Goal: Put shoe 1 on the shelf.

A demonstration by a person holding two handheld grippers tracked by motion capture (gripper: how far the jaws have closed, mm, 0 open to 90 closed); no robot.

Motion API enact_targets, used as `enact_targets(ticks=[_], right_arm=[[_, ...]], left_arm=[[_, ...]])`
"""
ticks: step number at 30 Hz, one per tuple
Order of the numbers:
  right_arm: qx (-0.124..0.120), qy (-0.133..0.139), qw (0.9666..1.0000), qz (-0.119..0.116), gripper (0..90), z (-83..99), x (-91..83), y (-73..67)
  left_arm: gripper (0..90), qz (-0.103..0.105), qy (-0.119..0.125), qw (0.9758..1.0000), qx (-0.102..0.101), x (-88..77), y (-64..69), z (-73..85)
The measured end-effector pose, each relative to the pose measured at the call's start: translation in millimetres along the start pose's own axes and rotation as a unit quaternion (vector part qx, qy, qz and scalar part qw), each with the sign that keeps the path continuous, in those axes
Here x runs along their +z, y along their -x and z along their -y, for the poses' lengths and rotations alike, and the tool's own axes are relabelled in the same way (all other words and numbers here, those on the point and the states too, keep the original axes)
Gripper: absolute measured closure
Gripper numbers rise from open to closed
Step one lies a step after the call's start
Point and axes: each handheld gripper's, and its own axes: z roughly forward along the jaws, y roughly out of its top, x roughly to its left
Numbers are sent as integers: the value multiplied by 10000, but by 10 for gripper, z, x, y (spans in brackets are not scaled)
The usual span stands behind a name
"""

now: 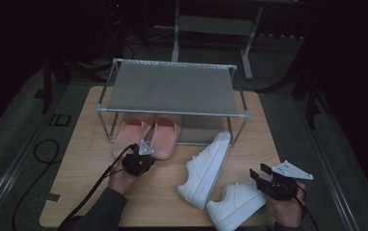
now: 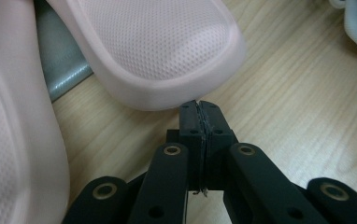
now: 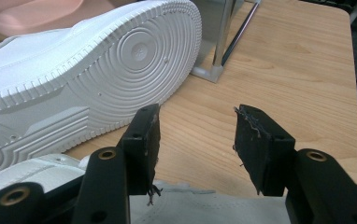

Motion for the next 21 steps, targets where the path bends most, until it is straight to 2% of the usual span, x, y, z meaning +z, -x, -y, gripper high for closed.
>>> enact_targets(ticks=[16, 21], right_arm=[[1, -1, 10000, -1, 497, -1, 1, 0], [2, 0, 10000, -3, 498, 0, 0, 0]], left_arm=[[888, -28, 74, 10000, 9, 169, -60, -158], [888, 3, 138, 9999, -69, 232, -58, -199]])
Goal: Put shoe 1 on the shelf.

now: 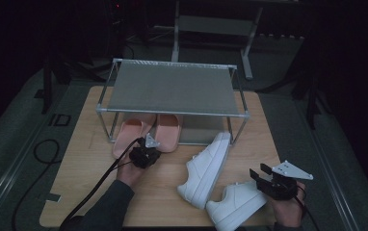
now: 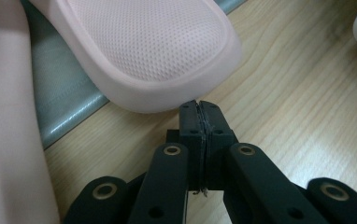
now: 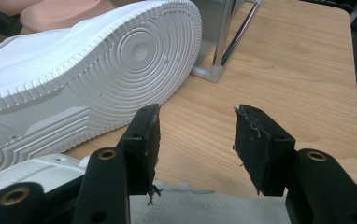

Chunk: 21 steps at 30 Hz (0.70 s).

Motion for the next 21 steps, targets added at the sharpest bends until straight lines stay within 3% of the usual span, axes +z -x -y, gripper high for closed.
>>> enact_targets(ticks=[21], right_arm=[[3, 8, 10000, -8, 499, 1, -1, 3]], left_arm=[[885, 54, 34, 9999, -84, 198, -13, -185]])
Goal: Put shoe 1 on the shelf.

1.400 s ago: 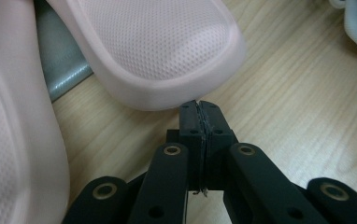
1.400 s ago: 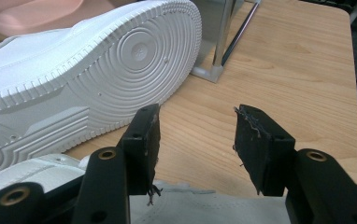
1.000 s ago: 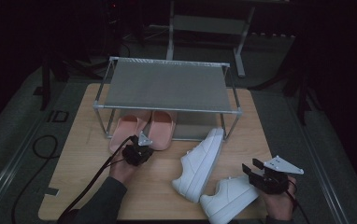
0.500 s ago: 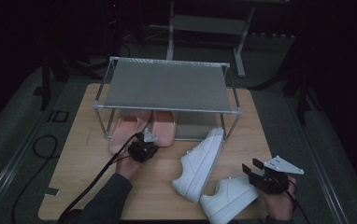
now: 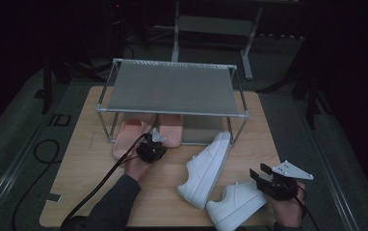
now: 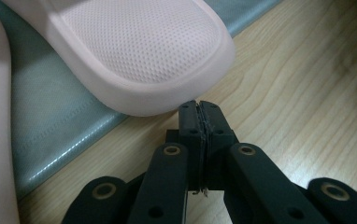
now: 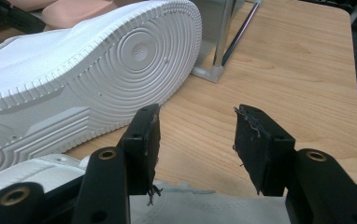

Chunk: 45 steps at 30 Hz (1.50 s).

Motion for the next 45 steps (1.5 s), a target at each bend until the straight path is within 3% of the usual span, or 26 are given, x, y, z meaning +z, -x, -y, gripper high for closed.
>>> enact_targets(ticks=[30, 37, 45], right_arm=[[5, 3, 10000, -18, 500, 1, -2, 3], [0, 11, 10000, -33, 501, 5, -7, 7], [0, 2, 10000, -20, 499, 4, -6, 4]], left_arm=[[869, -60, -16, 9996, -269, 178, -115, -101], [868, -97, 106, 9999, -84, -32, -82, -81], [869, -194, 314, 9993, -87, -458, -138, 99]])
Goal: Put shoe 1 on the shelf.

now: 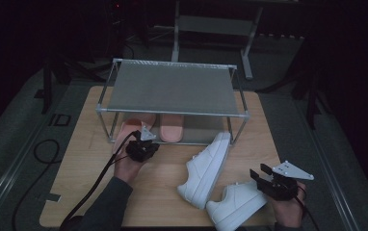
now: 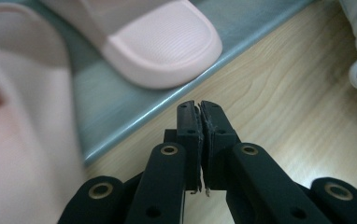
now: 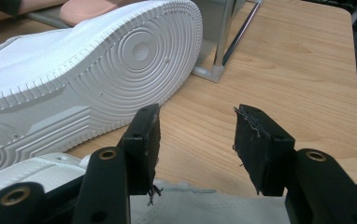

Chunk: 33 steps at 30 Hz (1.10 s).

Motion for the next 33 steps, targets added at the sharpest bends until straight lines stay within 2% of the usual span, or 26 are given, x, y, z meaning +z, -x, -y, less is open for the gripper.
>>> enact_targets(ticks=[4, 7, 9, 14, 18, 21, 27, 33], right_arm=[[-3, -4, 10000, 6, 499, 0, -1, 0], [1, -12, 10000, 12, 497, -1, 0, -3], [1, -11, 10000, 13, 497, -1, 0, -3], [-1, -13, 10000, 22, 495, -2, 1, -5], [3, -13, 10000, 23, 496, 0, -1, -5], [1, -4, 10000, 14, 496, 1, -2, -2], [3, -5, 10000, 17, 496, 1, -2, -4], [6, -8, 10000, 22, 496, 1, -2, -4]], left_arm=[[871, -101, 32, 9999, -134, -211, -98, 125], [873, 64, 120, 9993, -355, -351, -170, 225], [879, -10, 88, 9994, -322, -439, -193, 281], [883, -118, 112, 9990, -406, -605, -252, 400], [892, -201, 74, 9988, -443, -666, -287, 484], [898, -176, -21, 9986, -500, -686, -324, 560], [898, -298, -90, 9973, -667, -765, -396, 715], [898, -400, -214, 9963, -733, -802, -433, 832]])
